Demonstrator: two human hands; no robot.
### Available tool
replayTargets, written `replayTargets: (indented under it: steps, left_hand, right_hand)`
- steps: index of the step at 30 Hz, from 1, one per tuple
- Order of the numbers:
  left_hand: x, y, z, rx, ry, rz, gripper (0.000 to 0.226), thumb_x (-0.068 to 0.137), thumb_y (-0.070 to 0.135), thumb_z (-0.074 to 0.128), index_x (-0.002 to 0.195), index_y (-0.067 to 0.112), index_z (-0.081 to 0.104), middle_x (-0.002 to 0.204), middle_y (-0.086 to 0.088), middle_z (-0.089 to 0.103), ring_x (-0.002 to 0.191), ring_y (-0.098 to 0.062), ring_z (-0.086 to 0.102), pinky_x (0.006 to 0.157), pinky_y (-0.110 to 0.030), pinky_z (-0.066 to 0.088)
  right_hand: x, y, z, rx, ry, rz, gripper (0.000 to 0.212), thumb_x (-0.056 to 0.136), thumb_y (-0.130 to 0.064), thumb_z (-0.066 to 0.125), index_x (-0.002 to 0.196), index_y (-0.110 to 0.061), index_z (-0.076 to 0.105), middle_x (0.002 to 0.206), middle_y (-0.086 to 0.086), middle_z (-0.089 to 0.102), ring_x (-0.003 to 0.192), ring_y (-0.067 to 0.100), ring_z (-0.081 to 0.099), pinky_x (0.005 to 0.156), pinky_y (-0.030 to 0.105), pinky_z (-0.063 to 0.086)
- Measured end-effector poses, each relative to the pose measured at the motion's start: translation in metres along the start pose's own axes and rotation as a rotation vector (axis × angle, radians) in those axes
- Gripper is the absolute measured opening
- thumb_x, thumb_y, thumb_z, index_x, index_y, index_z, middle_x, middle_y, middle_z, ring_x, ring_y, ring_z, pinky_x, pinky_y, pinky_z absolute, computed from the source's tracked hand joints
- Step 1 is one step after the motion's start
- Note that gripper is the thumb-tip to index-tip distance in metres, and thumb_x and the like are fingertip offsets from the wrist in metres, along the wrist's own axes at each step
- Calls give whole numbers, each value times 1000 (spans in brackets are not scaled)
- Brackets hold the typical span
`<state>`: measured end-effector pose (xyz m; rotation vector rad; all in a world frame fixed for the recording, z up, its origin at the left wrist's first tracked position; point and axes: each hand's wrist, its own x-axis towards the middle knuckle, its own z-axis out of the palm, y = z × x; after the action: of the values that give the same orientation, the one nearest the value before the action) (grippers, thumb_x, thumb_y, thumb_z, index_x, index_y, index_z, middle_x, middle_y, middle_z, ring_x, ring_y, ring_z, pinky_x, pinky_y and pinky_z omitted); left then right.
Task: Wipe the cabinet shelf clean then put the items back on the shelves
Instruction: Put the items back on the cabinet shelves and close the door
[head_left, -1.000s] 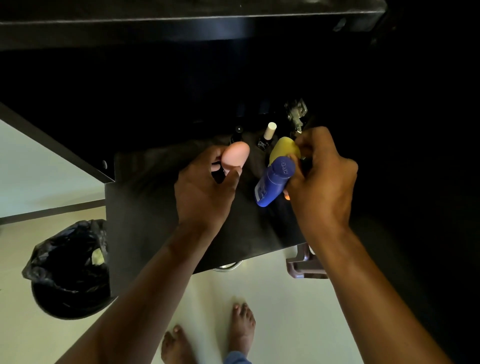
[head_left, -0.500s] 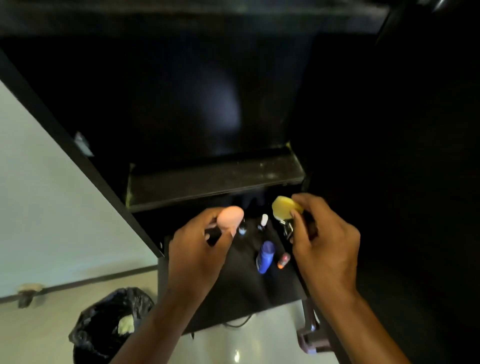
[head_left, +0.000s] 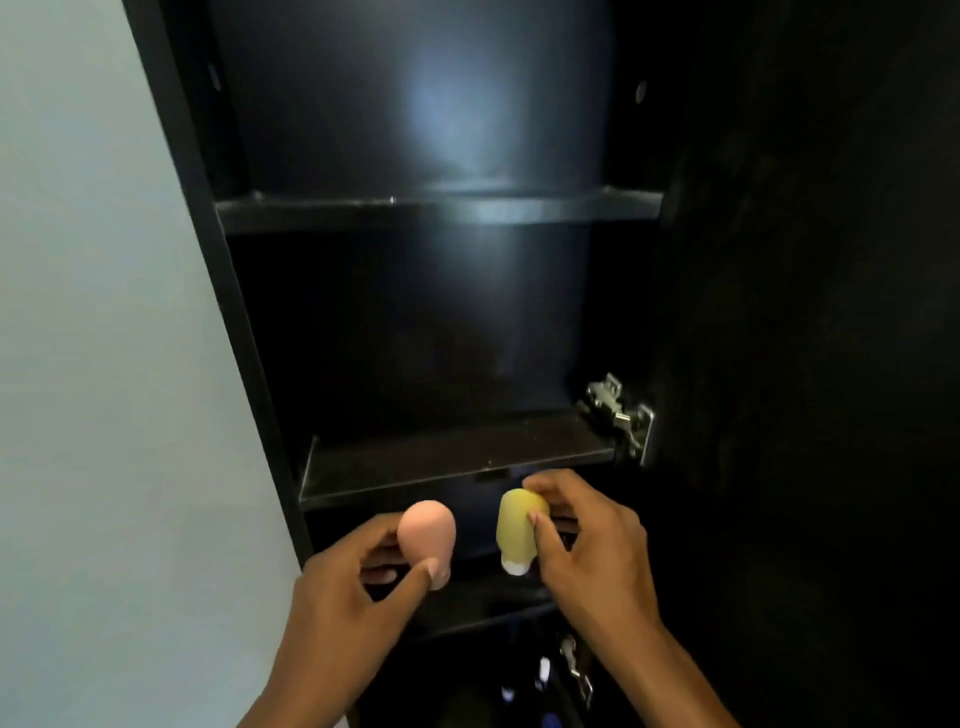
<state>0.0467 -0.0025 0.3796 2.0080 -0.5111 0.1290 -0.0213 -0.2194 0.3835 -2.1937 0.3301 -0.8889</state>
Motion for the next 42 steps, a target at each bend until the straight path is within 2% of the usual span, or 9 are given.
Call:
replayTargets:
  steps: [3,8,14,19,25,31,36,39,42]
  left_hand:
    - [18,23,-24,19,37,34,46,78,36,86,117,44,63,106,22,71,95,-7,71,84,-20,58]
    - [57,46,-35,70,66,79,41,84,33,83,117,39,60,101,30,60,92,0,65,72,-9,46]
    - [102,46,-26,123,38,36,50,89,25,79,136,22,62,124,4,67,103,-8,61,82,-21,51]
    - [123,46,-20,154,64,-30,50,91,25,78,137,19,60,128,-1,67,112,-17,62,93,-36,55]
    - [133,41,-10,120,71,-118,51,90,24,78,138,19,60,113,6,63,100,-12,59,88,-32,52]
    - [130,39,-3,122,82,-119,51,90,26,78,138,19,61,126,0,69,99,-9,58,80,-25,45]
    - [121,41,-3,77,93,-119,58,85,22,83,139,20,61,125,2,69,101,-8,61,86,-28,49]
    - [107,36,-9,39,196,-68,50,84,24,83,131,25,66,122,6,72,111,-13,68,96,-34,55]
    - [77,41,-5,7,379,111,35,92,28,74,126,25,68,119,8,72,110,-10,68,92,-28,55]
  right_hand:
    - [25,-25,-12,71,23,-42,30,92,-15,73,108,-41,69,100,-26,71,93,-6,69,81,22,60]
    - [68,-52,-20,112,77,-95,32,92,-11,71,104,-41,68,99,-19,72,92,-2,69,80,24,60]
    - [110,-59,-11,74,67,-81,28,91,-11,70,104,-36,71,99,-16,72,92,3,68,83,33,61]
    - [127,-55,-3,51,69,-66,29,90,-12,70,102,-38,70,98,-15,73,93,7,69,86,40,62]
    - [132,-43,3,34,49,-45,24,91,-18,73,105,-37,70,99,-17,72,91,2,68,84,36,62]
    - [129,-34,3,64,38,-12,34,87,-14,80,108,-37,67,103,-16,72,94,4,69,84,40,63]
    - [124,-32,3,66,39,9,43,83,-16,84,117,-35,65,100,-18,70,92,3,70,85,43,63]
    - [116,-32,-2,79,108,-30,44,80,-24,82,119,-35,64,106,-14,73,95,5,72,87,43,63]
    - [94,-29,-11,90,249,-63,37,83,-27,75,118,-29,65,112,-9,73,99,6,71,85,37,62]
